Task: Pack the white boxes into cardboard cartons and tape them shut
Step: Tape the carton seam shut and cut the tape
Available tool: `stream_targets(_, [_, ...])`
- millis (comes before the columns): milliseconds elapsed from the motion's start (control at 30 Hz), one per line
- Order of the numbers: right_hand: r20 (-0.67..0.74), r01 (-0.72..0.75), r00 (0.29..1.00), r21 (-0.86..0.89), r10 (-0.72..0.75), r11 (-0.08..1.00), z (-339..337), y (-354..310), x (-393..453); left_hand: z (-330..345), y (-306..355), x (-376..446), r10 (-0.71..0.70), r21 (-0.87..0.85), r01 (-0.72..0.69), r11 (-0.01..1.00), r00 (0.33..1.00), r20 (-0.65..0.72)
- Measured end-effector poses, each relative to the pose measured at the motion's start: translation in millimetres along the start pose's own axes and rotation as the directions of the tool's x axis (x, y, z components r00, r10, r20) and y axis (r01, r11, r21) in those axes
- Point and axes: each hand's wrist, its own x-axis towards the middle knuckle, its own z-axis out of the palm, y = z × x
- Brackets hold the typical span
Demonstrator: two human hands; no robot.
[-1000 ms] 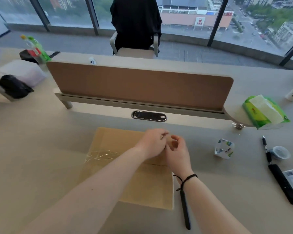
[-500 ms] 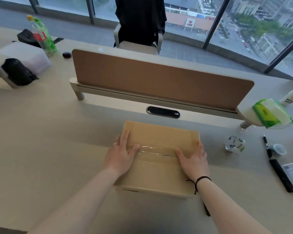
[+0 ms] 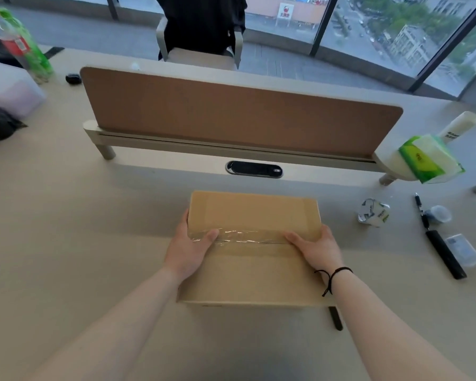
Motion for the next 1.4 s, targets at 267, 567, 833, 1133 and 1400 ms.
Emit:
stream_targets(267, [0.361, -0.222, 0.929, 0.361, 0.084, 0.906, -12, 19, 25, 1, 2, 4, -0.146, -0.168, 0.153, 0.974, 0.988, 0.051])
stream_targets(567, [0.554, -0.41, 0.828, 0.486, 0.091, 0.772, -14, 35, 35, -1, 12, -5, -0.385, -0.336, 0.445, 0.83, 0.893, 0.232])
stream_targets(833, [0.621, -0.483, 0.781, 0.535, 0.065, 0.693, -15, 35, 27, -1, 19, -9, -0.462, -0.371, 0.535, 0.759, 0.844, 0.274])
stream_targets(1133, [0.585, -0.49, 0.809, 0.613, 0.061, 0.619, -24, 33, -16, -23, 35, -21, -0.38, -0.359, 0.503, 0.786, 0.852, 0.36])
stream_targets(1400, [0.423, -0.38, 0.906, 0.777, 0.031, 0.502, -46, 41, -84, -29, 70, -25, -0.28, -0.133, 0.366, 0.921, 0.859, 0.429])
